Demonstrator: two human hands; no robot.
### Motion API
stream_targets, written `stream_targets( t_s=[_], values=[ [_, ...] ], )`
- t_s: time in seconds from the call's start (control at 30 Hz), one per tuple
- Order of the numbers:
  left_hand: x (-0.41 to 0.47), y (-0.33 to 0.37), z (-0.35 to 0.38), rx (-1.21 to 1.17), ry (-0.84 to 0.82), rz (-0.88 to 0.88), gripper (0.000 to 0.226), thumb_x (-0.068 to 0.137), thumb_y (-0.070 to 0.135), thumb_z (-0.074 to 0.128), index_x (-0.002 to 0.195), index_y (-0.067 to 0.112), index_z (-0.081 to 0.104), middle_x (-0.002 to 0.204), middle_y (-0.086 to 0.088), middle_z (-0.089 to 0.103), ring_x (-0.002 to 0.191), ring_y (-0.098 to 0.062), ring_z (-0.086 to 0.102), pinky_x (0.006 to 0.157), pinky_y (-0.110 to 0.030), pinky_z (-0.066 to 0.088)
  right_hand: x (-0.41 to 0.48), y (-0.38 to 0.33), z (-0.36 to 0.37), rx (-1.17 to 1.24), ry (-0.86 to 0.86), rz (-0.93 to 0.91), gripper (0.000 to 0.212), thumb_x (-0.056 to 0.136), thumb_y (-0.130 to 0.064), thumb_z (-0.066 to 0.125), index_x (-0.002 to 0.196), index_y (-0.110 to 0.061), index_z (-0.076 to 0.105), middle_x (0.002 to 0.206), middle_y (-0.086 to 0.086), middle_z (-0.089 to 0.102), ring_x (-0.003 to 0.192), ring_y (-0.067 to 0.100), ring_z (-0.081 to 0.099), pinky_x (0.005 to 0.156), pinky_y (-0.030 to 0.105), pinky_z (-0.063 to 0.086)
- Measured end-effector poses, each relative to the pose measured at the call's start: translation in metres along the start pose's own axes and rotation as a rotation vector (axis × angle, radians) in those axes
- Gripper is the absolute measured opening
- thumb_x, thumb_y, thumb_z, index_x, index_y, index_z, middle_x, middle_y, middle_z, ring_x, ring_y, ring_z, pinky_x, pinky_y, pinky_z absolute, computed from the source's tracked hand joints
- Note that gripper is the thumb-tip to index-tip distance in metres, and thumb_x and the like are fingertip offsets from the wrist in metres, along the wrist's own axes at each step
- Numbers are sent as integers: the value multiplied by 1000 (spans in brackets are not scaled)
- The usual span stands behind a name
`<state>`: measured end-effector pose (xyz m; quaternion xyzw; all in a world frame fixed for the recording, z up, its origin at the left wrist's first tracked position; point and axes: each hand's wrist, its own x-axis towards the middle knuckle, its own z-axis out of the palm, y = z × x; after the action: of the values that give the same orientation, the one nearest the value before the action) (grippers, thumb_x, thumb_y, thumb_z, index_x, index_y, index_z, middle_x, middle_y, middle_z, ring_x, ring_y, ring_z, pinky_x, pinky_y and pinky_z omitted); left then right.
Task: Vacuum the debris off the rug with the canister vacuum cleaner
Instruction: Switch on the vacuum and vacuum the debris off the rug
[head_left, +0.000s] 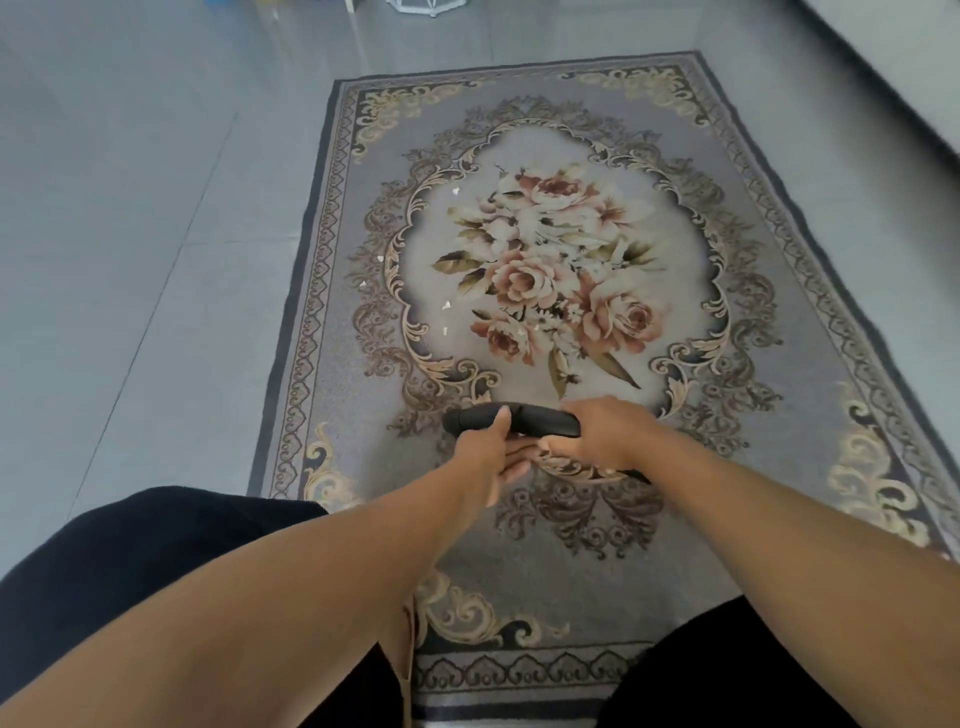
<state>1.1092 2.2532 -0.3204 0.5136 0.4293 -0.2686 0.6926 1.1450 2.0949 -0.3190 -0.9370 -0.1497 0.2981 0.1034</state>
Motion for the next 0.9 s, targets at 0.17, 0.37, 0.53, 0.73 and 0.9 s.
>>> stream_targets(
  t_s=[0.17, 0.37, 0.53, 0.73, 0.9],
  values=[
    [-2, -14, 48, 90, -118, -54, 37, 101, 35, 44, 111, 3, 59, 85, -7, 69, 73, -14, 65, 58, -23, 53, -31, 47, -6, 79, -48, 110, 36, 87, -61, 54, 101, -28, 57, 91, -1, 64, 80, 18, 61, 69, 35, 49],
    [-7, -49, 92, 146, -224, -102, 37, 103, 36, 39, 96, 7, 60, 58, 2, 70, 64, -11, 67, 61, -23, 53, -71, 90, 1, 179, -59, 190, 20, 87, -51, 62, 91, -33, 57, 76, -6, 61, 67, 13, 60, 63, 29, 46],
    [-10, -68, 108, 170, -256, -157, 43, 103, 38, 37, 115, 3, 59, 90, -7, 76, 68, -15, 68, 65, -25, 52, -91, 108, 3, 200, -125, 247, 24, 87, -49, 64, 94, -27, 59, 71, -7, 58, 59, 10, 56, 57, 24, 44],
    [-6, -45, 100, 99, -153, -36, 35, 103, 30, 43, 120, 1, 53, 91, -12, 70, 71, -19, 65, 63, -29, 55, -66, 93, 17, 184, 58, 241, 37, 79, -65, 58, 98, -34, 61, 85, -5, 65, 75, 14, 63, 69, 33, 52],
    [15, -15, 79, 29, -25, 33, 45, 102, 32, 43, 131, -3, 49, 94, -9, 65, 70, -17, 60, 65, -30, 55, -18, 54, 3, 115, 64, 228, 51, 80, -71, 54, 100, -24, 62, 82, -2, 63, 73, 18, 61, 61, 31, 48]
  ],
)
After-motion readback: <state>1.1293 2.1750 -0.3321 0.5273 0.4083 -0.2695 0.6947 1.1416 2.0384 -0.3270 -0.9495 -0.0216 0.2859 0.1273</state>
